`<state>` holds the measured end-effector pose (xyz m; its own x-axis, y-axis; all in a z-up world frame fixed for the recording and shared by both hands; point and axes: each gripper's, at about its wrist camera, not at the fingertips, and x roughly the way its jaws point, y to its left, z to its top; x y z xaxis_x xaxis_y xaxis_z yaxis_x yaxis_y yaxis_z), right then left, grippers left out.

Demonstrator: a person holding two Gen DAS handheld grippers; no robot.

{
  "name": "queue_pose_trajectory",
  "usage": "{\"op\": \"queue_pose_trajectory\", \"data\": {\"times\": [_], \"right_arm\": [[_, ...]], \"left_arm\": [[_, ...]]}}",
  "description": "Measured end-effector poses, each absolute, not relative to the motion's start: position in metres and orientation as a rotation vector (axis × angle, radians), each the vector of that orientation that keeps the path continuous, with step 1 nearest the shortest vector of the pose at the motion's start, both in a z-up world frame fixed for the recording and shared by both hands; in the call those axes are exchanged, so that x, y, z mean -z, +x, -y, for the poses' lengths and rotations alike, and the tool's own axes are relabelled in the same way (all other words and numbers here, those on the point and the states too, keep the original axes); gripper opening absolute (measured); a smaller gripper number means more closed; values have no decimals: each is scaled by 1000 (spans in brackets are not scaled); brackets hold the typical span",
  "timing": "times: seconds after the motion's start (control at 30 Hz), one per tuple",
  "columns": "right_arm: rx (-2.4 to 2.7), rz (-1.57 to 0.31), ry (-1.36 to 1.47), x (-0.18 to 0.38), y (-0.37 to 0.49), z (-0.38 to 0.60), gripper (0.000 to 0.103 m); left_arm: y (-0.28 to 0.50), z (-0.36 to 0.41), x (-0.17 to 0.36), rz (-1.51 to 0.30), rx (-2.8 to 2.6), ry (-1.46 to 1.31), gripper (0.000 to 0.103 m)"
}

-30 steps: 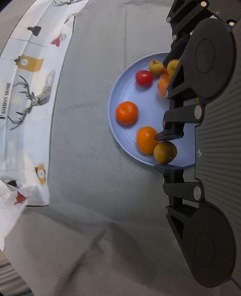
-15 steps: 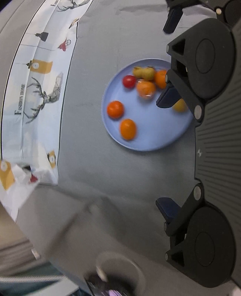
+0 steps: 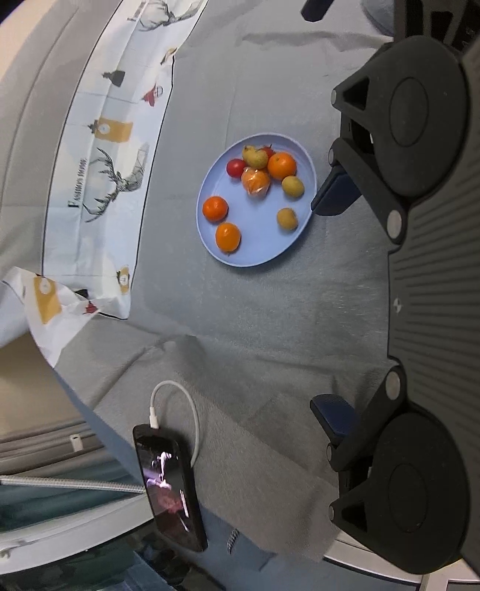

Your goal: Organize fruits

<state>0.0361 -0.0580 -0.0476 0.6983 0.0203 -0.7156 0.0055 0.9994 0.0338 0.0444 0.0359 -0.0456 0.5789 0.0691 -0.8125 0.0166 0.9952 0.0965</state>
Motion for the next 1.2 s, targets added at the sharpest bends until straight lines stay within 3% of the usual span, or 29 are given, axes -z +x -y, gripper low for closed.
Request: {"op": "queue_pose_trajectory", "data": {"times": [1.2], "right_arm": [[47,-669,-32,17,-22,47,101]], "left_arm": [[-5,-31,29,-899,12,127,103]]}}
